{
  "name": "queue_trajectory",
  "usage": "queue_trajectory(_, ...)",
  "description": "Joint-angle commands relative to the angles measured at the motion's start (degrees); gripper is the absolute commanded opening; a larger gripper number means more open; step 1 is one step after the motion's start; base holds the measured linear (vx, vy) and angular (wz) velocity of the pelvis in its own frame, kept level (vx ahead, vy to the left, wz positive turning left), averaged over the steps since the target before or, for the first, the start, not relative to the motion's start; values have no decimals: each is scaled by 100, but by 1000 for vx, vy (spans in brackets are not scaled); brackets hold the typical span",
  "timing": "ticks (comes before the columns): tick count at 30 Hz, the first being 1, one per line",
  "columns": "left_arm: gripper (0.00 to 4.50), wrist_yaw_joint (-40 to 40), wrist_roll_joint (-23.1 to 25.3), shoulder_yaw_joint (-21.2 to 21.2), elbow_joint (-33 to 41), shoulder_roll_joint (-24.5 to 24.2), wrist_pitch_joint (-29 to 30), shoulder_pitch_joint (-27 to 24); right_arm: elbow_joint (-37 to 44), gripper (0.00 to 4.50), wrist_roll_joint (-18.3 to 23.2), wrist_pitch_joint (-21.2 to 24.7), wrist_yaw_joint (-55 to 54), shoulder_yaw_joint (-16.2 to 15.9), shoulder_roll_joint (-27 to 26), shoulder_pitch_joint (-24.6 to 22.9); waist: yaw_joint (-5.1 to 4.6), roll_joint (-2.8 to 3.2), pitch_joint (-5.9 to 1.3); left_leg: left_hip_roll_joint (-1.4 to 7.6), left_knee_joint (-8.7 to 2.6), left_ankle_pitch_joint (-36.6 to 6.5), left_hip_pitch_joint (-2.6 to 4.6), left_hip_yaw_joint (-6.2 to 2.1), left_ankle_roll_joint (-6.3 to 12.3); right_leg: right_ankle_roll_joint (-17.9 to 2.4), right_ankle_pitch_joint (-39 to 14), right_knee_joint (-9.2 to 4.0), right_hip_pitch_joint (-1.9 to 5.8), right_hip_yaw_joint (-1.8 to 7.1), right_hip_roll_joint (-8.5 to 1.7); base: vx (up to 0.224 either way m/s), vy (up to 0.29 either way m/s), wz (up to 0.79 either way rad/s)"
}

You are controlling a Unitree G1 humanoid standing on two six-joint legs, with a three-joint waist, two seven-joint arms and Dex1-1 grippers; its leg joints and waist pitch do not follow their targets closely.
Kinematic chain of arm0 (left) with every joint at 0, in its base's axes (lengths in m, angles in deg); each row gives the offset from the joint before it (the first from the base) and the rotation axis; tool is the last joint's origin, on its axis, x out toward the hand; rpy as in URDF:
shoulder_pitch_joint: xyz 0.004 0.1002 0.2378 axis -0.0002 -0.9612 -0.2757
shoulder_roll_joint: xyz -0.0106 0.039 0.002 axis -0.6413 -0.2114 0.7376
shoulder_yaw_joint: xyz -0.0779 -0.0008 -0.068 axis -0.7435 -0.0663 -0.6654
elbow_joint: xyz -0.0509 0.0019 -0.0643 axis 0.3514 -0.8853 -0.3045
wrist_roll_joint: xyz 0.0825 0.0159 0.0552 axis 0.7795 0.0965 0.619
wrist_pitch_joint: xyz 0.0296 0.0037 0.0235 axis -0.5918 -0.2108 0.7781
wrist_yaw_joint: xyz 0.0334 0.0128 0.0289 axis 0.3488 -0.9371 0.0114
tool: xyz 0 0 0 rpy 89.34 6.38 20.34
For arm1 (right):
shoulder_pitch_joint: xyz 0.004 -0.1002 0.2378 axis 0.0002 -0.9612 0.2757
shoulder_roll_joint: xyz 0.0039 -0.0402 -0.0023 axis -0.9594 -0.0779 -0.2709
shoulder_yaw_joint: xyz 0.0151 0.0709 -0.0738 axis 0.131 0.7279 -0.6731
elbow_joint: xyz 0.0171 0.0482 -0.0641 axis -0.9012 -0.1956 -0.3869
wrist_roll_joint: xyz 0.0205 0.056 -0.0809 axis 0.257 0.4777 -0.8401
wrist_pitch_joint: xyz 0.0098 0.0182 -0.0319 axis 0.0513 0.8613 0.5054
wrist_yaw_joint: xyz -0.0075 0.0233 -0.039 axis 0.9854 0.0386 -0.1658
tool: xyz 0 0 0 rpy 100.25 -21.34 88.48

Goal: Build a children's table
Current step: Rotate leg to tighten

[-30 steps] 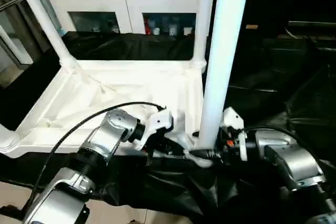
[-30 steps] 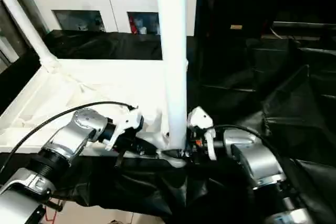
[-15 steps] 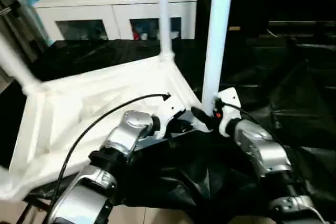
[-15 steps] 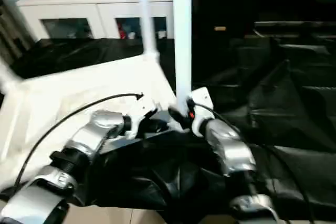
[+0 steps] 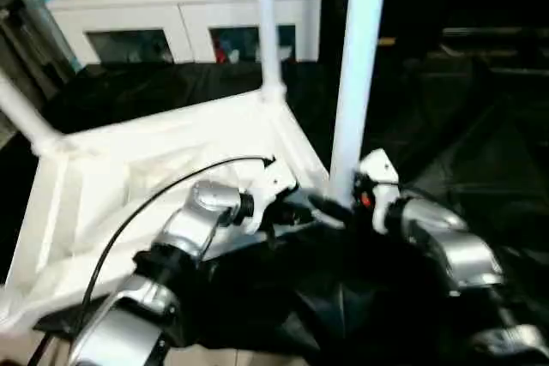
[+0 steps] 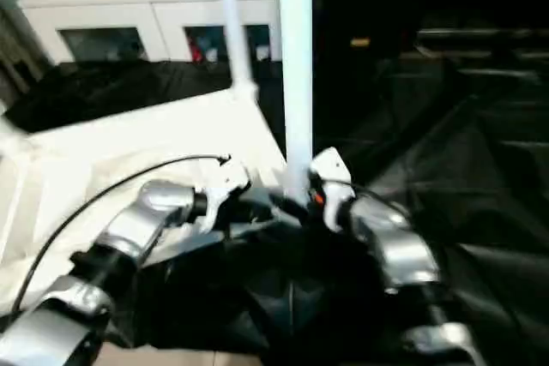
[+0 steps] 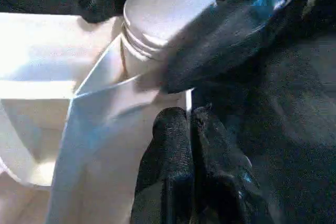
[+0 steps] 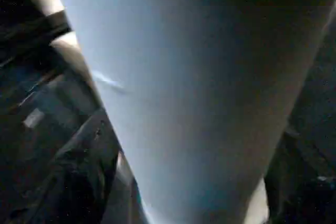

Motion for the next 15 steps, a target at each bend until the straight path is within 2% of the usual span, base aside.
queue_trajectory(1,0,-567,-55,285,209,-44,-141,-27,323,364,209,149,773,-490,23,-146,25,-78,-364,-20,-232,-865,22,78,681,-1665,322,-250,343,-15,-49,0,0,0)
queue_trajectory(2,0,-788,-48,356,237,-145,-122,-18,461,364,255,180,1082,-551,205,-202,96,-61,-354,-11,-233,-852,31,89,747,-1724,346,-244,335,-20,-66,0,0,0)
queue_trajectory(5,0,-929,-37,408,221,-223,-123,11,537,364,274,203,1281,-603,335,-222,159,-61,-323,8,-261,-1079,50,100,674,-1710,-35,-264,315,-12,-74,0,0,0)
queue_trajectory(6,0,-1210,-42,502,219,-354,-135,36,611,364,247,184,1468,-696,481,-241,174,-57,-300,17,-298,-1337,63,95,518,-1627,-521,-301,306,-6,-83,0,0,0)
queue_trajectory(9,0,-1436,-67,543,225,-457,-127,57,651,364,225,162,1550,-751,540,-240,165,-60,-273,20,-344,-1623,76,88,331,-1490,-1075,-339,292,14,-86,0,0,0)
queue_trajectory(11,0,-1479,-77,537,229,-475,-117,63,665,331,247,176,1576,-760,547,-238,154,-61,-270,19,-353,-1692,80,84,285,-1454,-1186,-350,287,18,-87,0,0,0)
queue_trajectory(12,0,-1536,-92,534,237,-500,-91,72,690,331,268,207,1604,-778,557,-235,147,-79,-275,15,-350,-1698,80,86,266,-1437,-1212,-355,288,23,-89,0,0,0)
queue_trajectory(14,0,-1663,-130,540,282,-557,-35,71,785,327,308,299,1696,-817,597,-258,147,-69,-281,17,-350,-1622,78,82,273,-1445,-1136,-347,288,27,-87,0,0,0)
queue_trajectory(15,0,-1697,-138,538,292,-573,-30,71,818,318,322,325,1734,-833,605,-270,147,-92,-291,11,-333,-1512,65,88,314,-1477,-972,-334,294,24,-83,0,0,0)
